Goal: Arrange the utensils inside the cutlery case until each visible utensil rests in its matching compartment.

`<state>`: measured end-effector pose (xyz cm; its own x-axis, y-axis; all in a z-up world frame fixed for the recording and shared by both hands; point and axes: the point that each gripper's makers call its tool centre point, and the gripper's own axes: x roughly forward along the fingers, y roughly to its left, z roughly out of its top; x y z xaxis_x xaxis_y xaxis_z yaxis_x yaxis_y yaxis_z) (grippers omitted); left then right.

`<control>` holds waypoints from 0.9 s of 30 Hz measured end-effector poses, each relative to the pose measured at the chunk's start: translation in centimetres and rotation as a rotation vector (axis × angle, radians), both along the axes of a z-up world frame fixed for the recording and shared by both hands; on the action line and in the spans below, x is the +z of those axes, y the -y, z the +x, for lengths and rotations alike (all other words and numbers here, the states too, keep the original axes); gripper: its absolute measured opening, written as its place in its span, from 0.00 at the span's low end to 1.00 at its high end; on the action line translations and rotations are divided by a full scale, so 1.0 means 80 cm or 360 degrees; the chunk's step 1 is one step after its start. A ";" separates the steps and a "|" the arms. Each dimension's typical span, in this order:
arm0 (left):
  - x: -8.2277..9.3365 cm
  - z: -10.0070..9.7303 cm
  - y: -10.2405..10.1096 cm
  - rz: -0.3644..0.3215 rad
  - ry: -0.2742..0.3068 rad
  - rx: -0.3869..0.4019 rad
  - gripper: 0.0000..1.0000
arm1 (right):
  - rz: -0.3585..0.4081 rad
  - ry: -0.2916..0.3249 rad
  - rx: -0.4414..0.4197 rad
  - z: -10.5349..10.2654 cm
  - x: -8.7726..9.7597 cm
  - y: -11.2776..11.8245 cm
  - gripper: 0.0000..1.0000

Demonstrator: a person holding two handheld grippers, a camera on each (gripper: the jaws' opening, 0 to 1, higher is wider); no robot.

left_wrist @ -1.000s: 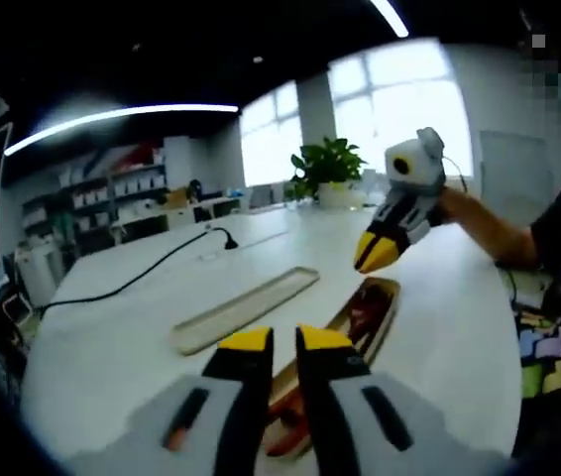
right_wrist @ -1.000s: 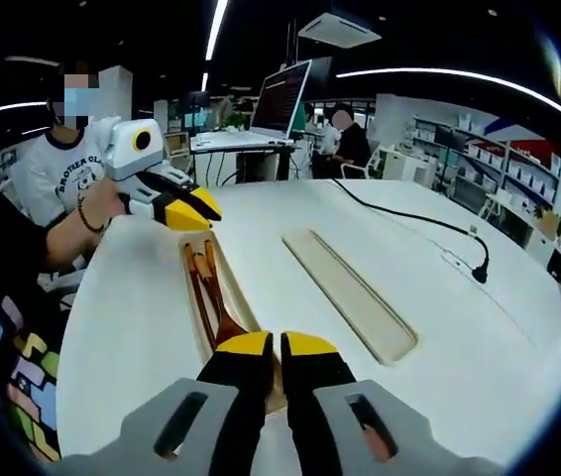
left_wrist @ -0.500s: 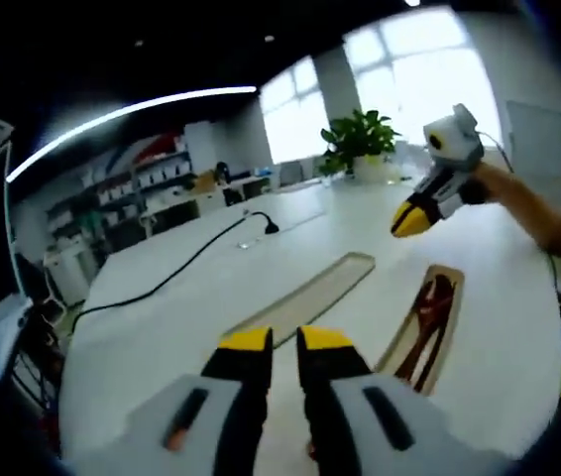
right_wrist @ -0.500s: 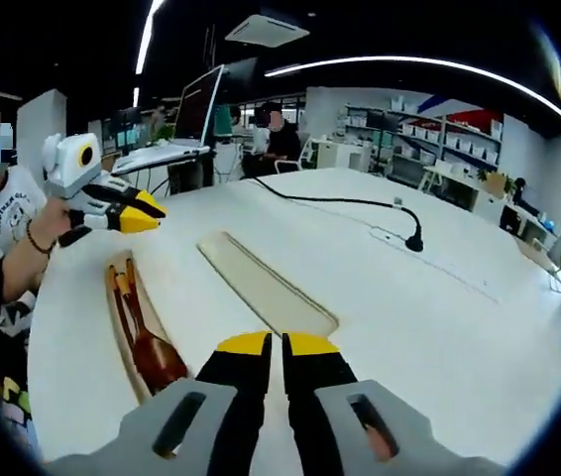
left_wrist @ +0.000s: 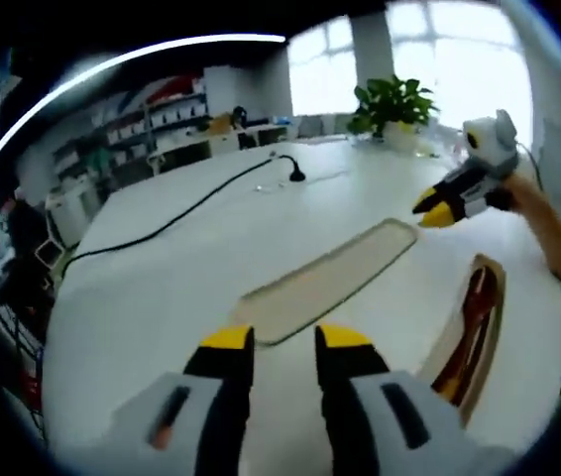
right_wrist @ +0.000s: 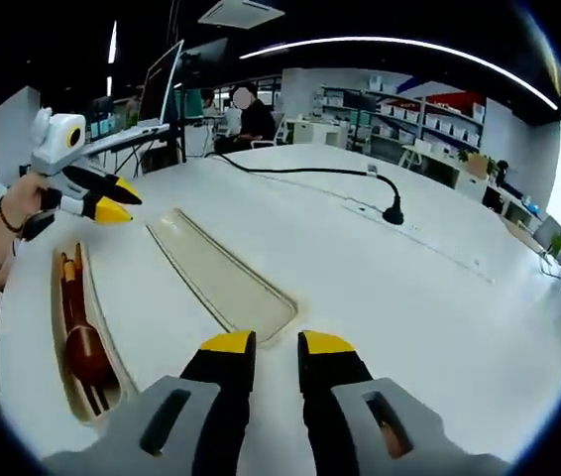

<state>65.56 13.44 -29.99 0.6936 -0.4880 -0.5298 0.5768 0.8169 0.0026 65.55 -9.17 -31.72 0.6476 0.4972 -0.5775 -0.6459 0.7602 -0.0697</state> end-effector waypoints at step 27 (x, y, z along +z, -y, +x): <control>-0.014 0.015 -0.007 -0.0489 -0.0319 0.0183 0.23 | 0.0299 -0.0174 -0.0250 0.010 -0.005 -0.008 0.06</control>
<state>66.76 14.01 -31.12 0.6505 -0.5704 -0.5015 0.4456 0.8214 -0.3561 66.31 -8.53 -32.09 0.6639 0.5007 -0.5555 -0.5151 0.8447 0.1458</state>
